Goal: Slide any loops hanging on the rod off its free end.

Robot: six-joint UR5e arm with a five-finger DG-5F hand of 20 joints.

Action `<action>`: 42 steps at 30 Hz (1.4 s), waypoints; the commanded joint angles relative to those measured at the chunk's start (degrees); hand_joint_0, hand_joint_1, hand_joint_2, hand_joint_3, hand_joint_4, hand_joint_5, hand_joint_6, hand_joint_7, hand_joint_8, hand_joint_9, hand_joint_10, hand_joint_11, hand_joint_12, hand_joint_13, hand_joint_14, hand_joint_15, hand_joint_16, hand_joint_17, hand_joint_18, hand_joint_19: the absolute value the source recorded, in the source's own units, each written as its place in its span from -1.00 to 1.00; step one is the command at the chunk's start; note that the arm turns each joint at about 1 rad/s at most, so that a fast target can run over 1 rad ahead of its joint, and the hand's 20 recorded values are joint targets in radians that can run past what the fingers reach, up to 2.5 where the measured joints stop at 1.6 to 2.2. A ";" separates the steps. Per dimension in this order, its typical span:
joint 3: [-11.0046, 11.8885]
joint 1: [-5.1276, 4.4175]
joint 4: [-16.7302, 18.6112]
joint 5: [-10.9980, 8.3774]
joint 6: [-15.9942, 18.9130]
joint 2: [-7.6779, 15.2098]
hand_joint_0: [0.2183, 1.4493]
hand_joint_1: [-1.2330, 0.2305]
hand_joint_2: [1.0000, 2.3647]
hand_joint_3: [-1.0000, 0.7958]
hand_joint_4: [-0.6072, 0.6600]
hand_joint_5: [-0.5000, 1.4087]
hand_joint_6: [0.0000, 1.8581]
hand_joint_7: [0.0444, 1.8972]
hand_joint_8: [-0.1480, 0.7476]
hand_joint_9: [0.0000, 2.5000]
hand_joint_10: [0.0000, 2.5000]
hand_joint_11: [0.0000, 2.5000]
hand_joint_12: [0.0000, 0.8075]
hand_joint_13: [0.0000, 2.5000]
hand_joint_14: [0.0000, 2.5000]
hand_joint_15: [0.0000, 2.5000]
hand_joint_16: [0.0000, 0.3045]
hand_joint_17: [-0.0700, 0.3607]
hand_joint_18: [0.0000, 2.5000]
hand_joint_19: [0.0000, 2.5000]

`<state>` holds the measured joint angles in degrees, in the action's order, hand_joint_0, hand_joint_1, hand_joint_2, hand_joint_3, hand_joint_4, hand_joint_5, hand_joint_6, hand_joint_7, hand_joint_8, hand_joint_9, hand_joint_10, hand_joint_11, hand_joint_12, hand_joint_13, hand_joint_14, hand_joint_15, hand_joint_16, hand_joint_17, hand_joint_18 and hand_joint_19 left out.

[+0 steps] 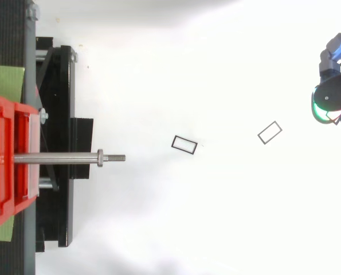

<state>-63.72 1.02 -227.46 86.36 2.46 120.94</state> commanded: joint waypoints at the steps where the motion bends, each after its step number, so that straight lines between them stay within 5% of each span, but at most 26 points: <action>1: 0.00 -0.23 0.00 -0.05 0.00 0.00 -0.44 -0.08 -1.00 -0.44 0.15 -0.59 -0.05 0.05 -0.05 -0.15 -0.99 -0.69 -0.16 -0.41 -0.99 -0.80 -0.70 -0.20 -0.42 -0.62; 13: 0.00 -0.23 0.00 -0.05 0.09 0.00 -0.64 -0.18 -1.00 -0.44 0.26 -0.59 -0.18 -0.07 0.00 -0.18 -0.99 -0.72 -0.05 -0.41 -0.99 -0.82 -0.64 -0.10 -0.38 -0.65; 24: 0.00 -0.32 0.09 -0.14 0.26 0.00 -0.60 -0.41 -1.00 -0.44 0.27 -0.57 -0.37 0.19 -0.03 -0.24 -0.99 -0.74 -0.09 -0.45 -0.99 -0.84 -0.65 -0.12 -0.43 -0.67; 31: 0.00 -0.32 0.09 -0.23 0.44 0.00 -0.36 -0.40 -0.99 -0.39 0.14 -0.61 -0.17 -0.01 -0.11 -0.26 -0.99 -0.72 -0.17 -0.48 -0.99 -0.83 -0.70 -0.20 -0.48 -0.65; 42: 0.00 -0.32 0.09 -0.23 0.44 0.00 -0.40 -0.29 -0.98 -0.06 0.05 -0.61 -0.03 -0.03 -0.03 -0.21 -0.99 -0.73 -0.10 -0.46 -0.99 -0.83 -0.67 -0.15 -0.44 -0.65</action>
<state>-63.72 0.70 -227.37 86.14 2.90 120.94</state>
